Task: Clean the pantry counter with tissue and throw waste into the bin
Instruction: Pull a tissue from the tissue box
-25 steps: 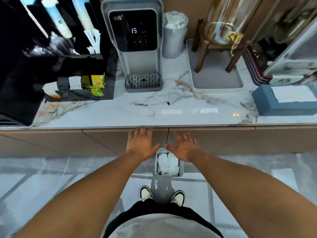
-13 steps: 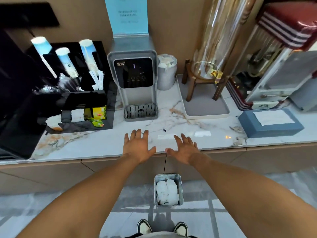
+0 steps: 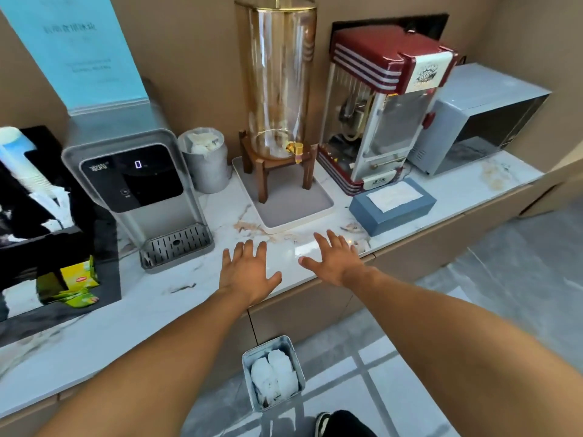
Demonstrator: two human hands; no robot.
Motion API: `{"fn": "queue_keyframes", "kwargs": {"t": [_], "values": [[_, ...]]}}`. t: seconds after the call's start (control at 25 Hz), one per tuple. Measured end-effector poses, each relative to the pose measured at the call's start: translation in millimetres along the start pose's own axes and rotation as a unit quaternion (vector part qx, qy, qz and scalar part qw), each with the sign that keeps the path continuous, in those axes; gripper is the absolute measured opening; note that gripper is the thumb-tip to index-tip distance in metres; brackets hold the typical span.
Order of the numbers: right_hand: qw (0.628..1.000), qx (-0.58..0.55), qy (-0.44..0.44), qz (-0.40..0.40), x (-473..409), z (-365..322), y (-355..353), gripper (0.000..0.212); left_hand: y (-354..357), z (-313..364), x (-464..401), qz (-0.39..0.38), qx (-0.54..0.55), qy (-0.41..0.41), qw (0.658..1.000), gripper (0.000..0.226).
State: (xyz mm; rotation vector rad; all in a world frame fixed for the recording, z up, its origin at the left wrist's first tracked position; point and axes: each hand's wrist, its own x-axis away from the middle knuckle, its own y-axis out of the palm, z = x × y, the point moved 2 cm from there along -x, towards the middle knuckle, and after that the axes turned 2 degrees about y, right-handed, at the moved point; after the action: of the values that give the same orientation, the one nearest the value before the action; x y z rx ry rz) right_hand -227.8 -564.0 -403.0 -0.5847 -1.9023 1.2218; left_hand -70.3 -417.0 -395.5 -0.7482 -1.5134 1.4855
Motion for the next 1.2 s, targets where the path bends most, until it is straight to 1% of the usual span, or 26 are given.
{"fn": "queue_keyframes", "kwargs": {"t": [0.12,0.24,0.32,0.44,0.52,0.64,0.8,0.92,1.04,1.12,1.2], "values": [[0.999,-0.016,0.023,0.026,-13,42,-21,0.086,-2,39,-27,0.002,0.000,0.021,1.000,0.081],[0.997,-0.032,0.027,0.059,-34,85,-44,0.079,-2,82,-59,-0.001,-0.001,0.040,0.999,0.080],[0.995,-0.044,0.025,0.081,-52,122,-62,0.072,-1,118,-86,0.002,-0.001,0.045,0.999,0.079],[0.991,-0.064,0.022,0.115,-83,178,-89,0.055,-2,171,-132,0.000,0.004,0.042,0.999,0.076],[0.989,-0.066,0.022,0.127,-101,209,-103,0.046,-2,202,-158,-0.011,0.005,0.047,0.999,0.072],[0.989,-0.054,0.020,0.133,-132,253,-121,0.046,-5,244,-199,-0.012,0.013,0.054,0.998,0.061],[0.990,-0.017,0.013,0.141,-176,290,-136,0.048,-6,273,-249,-0.009,0.027,0.070,0.997,0.045],[0.990,-0.009,0.001,0.140,-201,305,-138,0.050,-4,283,-277,-0.012,0.035,0.083,0.996,0.042],[0.991,-0.031,-0.004,0.128,-223,317,-132,0.045,3,293,-296,-0.013,0.043,0.090,0.995,0.041],[0.991,-0.062,0.005,0.120,-234,322,-127,0.038,9,295,-303,-0.018,0.042,0.090,0.995,0.036],[0.991,-0.076,0.011,0.112,-239,324,-123,0.035,13,296,-306,-0.022,0.037,0.089,0.995,0.030]]}}
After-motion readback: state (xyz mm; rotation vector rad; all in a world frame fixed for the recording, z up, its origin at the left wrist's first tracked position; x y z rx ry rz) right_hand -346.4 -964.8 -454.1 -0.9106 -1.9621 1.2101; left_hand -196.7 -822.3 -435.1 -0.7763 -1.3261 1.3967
